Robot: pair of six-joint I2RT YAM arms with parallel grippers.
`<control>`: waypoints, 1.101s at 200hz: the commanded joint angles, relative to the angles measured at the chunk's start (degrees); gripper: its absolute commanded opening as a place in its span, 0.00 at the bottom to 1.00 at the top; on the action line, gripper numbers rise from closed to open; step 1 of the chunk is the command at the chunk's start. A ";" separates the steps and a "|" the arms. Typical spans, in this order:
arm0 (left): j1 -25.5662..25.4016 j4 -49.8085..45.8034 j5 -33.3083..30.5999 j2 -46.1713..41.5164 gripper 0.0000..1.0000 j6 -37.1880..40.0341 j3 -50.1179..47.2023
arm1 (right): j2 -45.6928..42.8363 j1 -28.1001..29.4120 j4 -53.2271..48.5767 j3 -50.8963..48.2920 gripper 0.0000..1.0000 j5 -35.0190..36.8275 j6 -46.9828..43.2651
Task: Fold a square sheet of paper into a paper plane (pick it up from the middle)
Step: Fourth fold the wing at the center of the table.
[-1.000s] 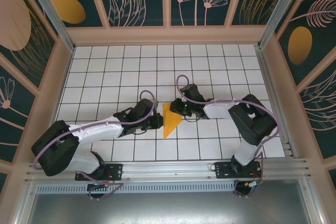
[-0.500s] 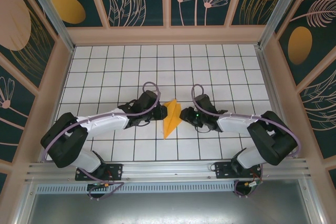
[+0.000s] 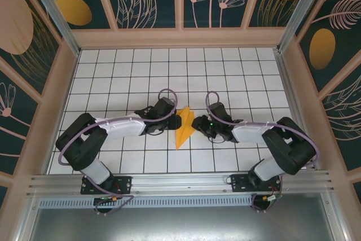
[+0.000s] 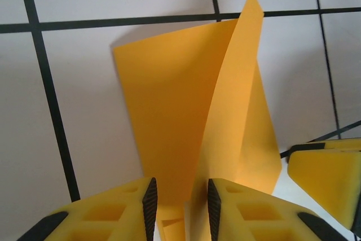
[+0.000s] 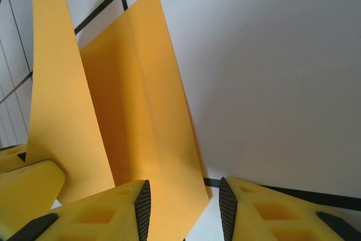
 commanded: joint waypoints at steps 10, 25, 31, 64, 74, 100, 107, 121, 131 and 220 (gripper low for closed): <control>0.36 -1.13 -1.43 1.73 0.31 1.52 0.81 | 1.57 0.58 1.72 1.17 0.40 -1.08 1.56; 0.32 -1.10 -1.12 2.62 0.30 1.61 0.76 | 2.20 0.81 2.45 1.30 0.40 -1.56 1.82; 0.37 -0.94 -0.93 2.93 0.30 1.68 0.68 | 2.35 0.92 2.49 1.41 0.40 -1.69 1.94; 0.38 -0.37 -0.09 4.00 0.30 1.62 0.34 | 2.95 1.20 3.40 1.90 0.40 -1.89 2.37; 0.35 -0.39 0.10 4.39 0.29 1.58 0.32 | 3.19 1.20 3.49 2.10 0.40 -1.98 2.70; 0.37 -0.15 0.49 4.40 0.28 1.44 0.03 | 3.49 1.28 3.79 2.43 0.40 -1.90 3.12; 0.39 -0.07 0.57 4.39 0.28 1.39 -0.10 | 3.65 1.29 3.84 2.47 0.40 -1.89 3.27; 0.43 0.15 0.80 4.44 0.28 1.35 -0.38 | 3.82 1.29 4.13 2.64 0.40 -2.01 3.45; 0.37 0.16 0.84 4.43 0.28 1.33 -0.47 | 3.99 1.29 3.84 2.80 0.40 -1.90 3.62; 0.41 1.24 1.52 4.43 0.25 0.53 -1.61 | 5.47 1.38 3.22 5.11 0.41 -2.23 3.01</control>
